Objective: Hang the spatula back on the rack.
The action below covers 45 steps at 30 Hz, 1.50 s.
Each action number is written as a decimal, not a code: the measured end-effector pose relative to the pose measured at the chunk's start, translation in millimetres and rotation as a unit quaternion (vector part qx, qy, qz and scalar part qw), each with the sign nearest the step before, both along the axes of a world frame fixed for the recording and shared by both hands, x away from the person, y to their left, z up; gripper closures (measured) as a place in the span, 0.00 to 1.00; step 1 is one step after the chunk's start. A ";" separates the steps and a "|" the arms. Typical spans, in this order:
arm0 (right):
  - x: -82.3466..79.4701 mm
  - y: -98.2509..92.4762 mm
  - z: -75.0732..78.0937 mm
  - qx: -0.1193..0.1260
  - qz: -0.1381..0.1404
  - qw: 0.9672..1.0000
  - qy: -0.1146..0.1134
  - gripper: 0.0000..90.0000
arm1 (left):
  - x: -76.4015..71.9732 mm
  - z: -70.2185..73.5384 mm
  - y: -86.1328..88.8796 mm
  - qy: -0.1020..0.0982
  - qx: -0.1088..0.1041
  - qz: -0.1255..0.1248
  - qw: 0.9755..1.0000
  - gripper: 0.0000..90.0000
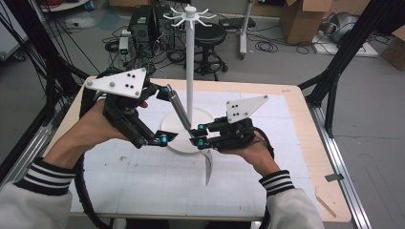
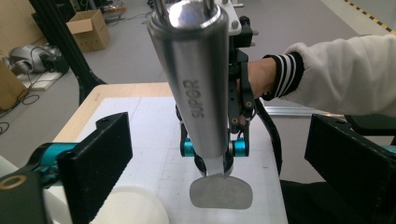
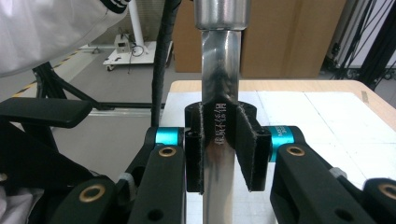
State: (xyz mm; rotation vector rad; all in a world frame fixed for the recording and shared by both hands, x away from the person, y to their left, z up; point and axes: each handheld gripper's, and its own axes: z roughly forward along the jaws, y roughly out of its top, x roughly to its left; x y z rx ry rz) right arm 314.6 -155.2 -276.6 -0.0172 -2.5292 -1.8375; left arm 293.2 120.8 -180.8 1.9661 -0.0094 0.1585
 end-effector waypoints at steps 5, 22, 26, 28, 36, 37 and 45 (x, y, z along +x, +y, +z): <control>0.4 0.8 -1.1 0.001 0.001 1.000 0.000 0.83 | 1.4 4.4 -2.5 0.000 0.000 -0.006 1.000 0.15; -0.9 1.3 -1.2 0.000 0.007 1.000 -0.001 0.83 | 8.0 8.4 -5.3 0.012 -0.007 -0.019 1.000 0.53; -0.6 2.1 -1.5 -0.002 0.006 1.000 -0.003 0.83 | 8.1 8.8 -5.5 0.014 -0.007 -0.019 1.000 0.60; -1.0 2.4 -1.6 -0.003 0.007 1.000 -0.001 0.83 | 8.1 8.4 -5.7 0.011 -0.004 -0.022 1.000 0.65; -1.9 3.2 -1.6 -0.004 0.004 1.000 -0.011 0.83 | 9.3 7.1 -7.5 0.009 -0.009 -0.028 1.000 0.75; -2.2 3.3 -1.5 -0.004 0.002 1.000 -0.012 0.83 | 9.7 7.0 -7.6 0.013 -0.011 -0.028 0.999 0.75; -2.1 2.6 -1.7 -0.007 -0.003 1.000 -0.012 0.82 | 9.4 7.3 -9.3 0.024 -0.008 -0.015 1.000 0.76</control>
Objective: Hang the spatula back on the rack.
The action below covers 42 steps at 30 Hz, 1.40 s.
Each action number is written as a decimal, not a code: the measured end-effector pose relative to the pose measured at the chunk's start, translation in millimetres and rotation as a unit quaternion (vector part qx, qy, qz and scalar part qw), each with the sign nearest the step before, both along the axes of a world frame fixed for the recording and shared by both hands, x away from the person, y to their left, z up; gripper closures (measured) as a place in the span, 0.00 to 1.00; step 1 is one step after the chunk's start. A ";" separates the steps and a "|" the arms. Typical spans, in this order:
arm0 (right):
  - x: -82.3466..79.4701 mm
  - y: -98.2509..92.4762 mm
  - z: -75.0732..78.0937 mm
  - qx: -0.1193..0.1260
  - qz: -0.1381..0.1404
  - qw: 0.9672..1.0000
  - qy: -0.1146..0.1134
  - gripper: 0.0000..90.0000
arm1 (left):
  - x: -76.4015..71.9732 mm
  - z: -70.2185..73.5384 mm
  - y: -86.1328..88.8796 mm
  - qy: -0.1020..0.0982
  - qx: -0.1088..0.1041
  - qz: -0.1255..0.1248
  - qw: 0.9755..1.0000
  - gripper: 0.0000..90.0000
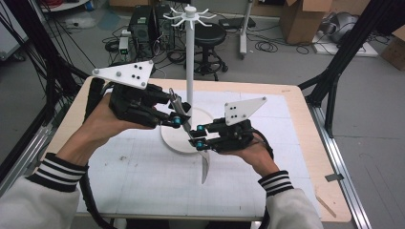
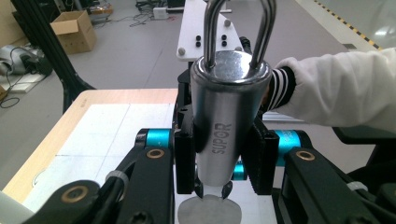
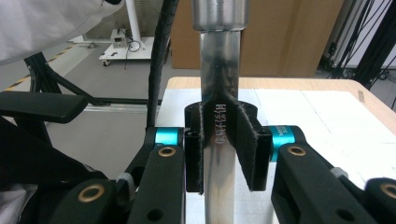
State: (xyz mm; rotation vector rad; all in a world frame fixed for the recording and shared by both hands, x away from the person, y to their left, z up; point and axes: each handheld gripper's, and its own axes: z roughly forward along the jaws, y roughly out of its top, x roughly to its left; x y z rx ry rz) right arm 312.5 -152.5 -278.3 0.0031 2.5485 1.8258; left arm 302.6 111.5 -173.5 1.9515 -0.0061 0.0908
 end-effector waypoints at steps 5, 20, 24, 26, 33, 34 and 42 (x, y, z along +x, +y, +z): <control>0.4 0.6 -0.2 0.004 -0.004 1.000 0.005 0.81 | -0.7 1.5 -1.0 0.002 0.000 0.004 1.000 0.76; -1.8 -12.6 -10.7 -0.036 -0.054 0.998 0.016 0.10 | 3.3 7.2 7.4 -0.003 0.010 0.058 0.998 0.76; -3.1 -20.2 -15.5 -0.033 -0.065 0.997 0.025 0.00 | 6.0 9.1 11.0 0.002 0.008 0.069 0.998 0.76; -3.9 -27.5 -18.3 -0.027 -0.069 0.997 0.027 0.00 | 7.6 10.2 13.0 0.007 0.007 0.078 0.997 0.76; -7.5 -55.0 -28.9 -0.027 -0.101 0.994 0.026 0.00 | 14.0 14.0 16.5 0.008 0.021 0.102 0.995 0.76; -7.7 -59.2 -30.5 -0.026 -0.107 0.994 0.025 0.00 | 14.8 14.5 17.0 0.011 0.021 0.108 0.994 0.76; -10.1 -90.3 -46.5 -0.011 -0.143 0.989 0.033 0.00 | 23.5 19.4 21.0 0.015 0.032 0.134 0.990 0.76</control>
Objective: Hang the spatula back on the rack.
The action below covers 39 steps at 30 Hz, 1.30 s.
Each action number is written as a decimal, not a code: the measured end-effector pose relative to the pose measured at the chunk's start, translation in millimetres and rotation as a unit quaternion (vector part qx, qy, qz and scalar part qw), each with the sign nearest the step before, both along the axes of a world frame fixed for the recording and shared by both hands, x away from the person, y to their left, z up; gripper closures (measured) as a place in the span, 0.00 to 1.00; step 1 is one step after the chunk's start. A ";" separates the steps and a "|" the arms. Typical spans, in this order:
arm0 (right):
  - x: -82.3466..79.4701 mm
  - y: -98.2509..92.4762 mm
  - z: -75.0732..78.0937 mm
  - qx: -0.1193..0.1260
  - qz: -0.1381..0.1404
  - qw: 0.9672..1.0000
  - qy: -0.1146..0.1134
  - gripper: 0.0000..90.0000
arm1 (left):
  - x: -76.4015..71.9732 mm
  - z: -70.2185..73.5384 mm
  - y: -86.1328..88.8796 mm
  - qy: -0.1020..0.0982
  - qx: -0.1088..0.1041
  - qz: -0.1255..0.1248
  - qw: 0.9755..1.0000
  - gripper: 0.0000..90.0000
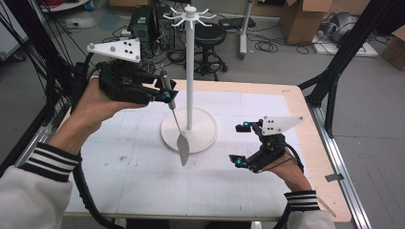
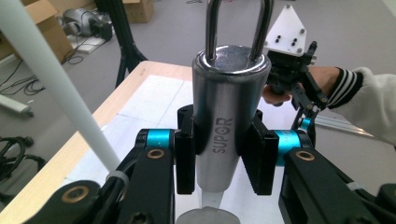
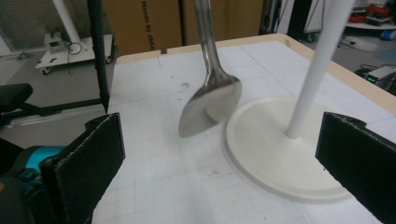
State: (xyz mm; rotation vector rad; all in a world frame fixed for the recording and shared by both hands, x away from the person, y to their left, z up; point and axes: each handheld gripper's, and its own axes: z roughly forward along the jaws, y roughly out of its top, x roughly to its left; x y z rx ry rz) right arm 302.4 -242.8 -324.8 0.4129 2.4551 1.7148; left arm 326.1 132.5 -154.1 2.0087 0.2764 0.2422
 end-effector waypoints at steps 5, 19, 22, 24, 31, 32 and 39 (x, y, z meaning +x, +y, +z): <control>1.2 -12.9 -9.5 0.000 -0.025 1.000 -0.001 0.00 | 4.8 3.5 1.6 0.001 0.003 0.012 1.000 0.76; -5.6 -44.8 -34.8 0.007 -0.081 0.997 0.005 0.00 | 22.0 14.3 5.2 0.013 0.011 0.055 0.998 0.76; -10.4 -51.0 -39.1 0.005 -0.086 0.996 0.004 0.00 | 27.5 17.7 3.2 0.013 0.017 0.055 0.998 0.76; -12.9 -54.6 -41.0 0.003 -0.091 0.996 0.000 0.00 | 30.8 19.8 0.9 0.012 0.018 0.059 0.998 0.76; -16.0 -67.1 -45.1 0.013 -0.103 0.995 -0.001 0.00 | 43.9 22.5 -1.8 0.022 0.021 0.072 0.997 0.76; -16.4 -68.3 -45.0 0.013 -0.103 0.995 -0.003 0.00 | 45.7 23.0 -2.0 0.023 0.021 0.076 0.997 0.76; -18.4 -72.2 -43.7 0.023 -0.112 0.993 -0.009 0.00 | 57.9 26.5 -3.2 0.026 0.030 0.090 0.995 0.76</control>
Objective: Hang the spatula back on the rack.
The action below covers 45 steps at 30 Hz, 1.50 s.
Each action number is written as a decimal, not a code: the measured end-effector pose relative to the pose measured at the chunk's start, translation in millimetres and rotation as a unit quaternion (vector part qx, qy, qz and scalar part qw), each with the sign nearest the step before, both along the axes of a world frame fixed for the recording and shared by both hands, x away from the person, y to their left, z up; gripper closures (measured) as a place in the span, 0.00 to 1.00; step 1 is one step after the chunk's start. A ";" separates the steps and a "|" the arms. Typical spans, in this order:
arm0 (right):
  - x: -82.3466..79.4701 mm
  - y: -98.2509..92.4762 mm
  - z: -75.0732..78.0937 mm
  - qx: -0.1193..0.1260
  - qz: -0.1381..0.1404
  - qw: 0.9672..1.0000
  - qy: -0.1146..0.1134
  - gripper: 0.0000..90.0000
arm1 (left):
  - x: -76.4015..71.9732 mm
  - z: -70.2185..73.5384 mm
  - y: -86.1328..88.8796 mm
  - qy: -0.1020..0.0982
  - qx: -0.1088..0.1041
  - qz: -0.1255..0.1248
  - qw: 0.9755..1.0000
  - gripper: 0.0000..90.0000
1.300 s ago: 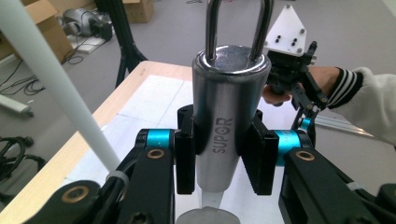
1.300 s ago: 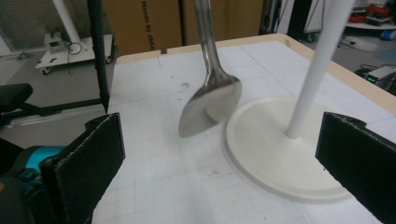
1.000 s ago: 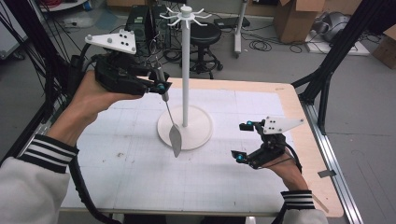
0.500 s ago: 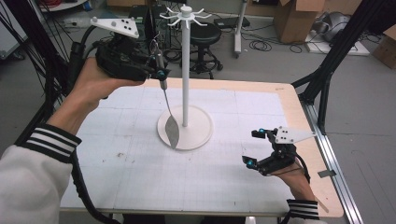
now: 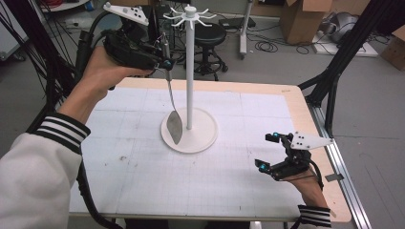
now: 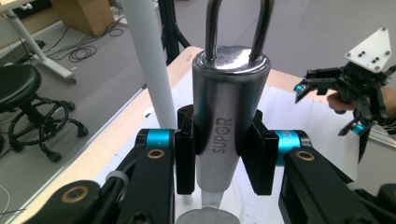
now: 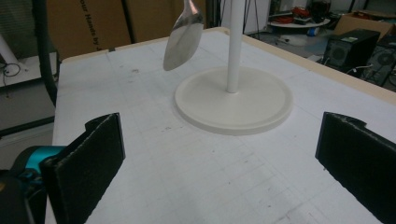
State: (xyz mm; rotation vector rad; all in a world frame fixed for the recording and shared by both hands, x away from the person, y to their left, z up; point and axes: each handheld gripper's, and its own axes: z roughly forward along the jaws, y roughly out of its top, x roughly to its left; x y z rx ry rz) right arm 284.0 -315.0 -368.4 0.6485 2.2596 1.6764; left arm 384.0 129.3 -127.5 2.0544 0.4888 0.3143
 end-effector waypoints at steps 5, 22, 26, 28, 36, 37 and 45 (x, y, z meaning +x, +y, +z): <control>-0.3 2.5 -1.0 -0.007 0.005 1.000 0.000 0.00 | 8.3 2.4 -3.1 0.000 0.000 0.009 1.000 0.76; 1.1 -0.6 -1.2 -0.001 0.005 1.000 -0.003 0.00 | 31.2 3.9 -14.9 0.007 0.014 0.013 1.000 0.76; 1.6 -0.5 -1.5 0.000 0.006 1.000 -0.001 0.00 | 35.2 3.6 -14.7 0.009 0.012 0.014 1.000 0.76; 1.7 -0.5 -1.4 0.000 0.008 1.000 -0.003 0.00 | 36.8 2.9 -15.8 0.011 0.011 0.015 1.000 0.76; 2.7 -0.8 -2.2 0.003 0.005 1.000 -0.002 0.00 | 42.1 -1.6 -18.8 0.007 0.019 0.019 1.000 0.76; 2.6 -0.6 -2.2 0.003 0.006 1.000 0.000 0.00 | 42.0 -2.3 -18.6 0.006 0.016 0.020 1.000 0.76; 2.9 -1.8 -3.1 0.003 0.004 1.000 -0.001 0.00 | 30.2 -4.6 -7.0 -0.017 0.011 0.029 0.999 0.47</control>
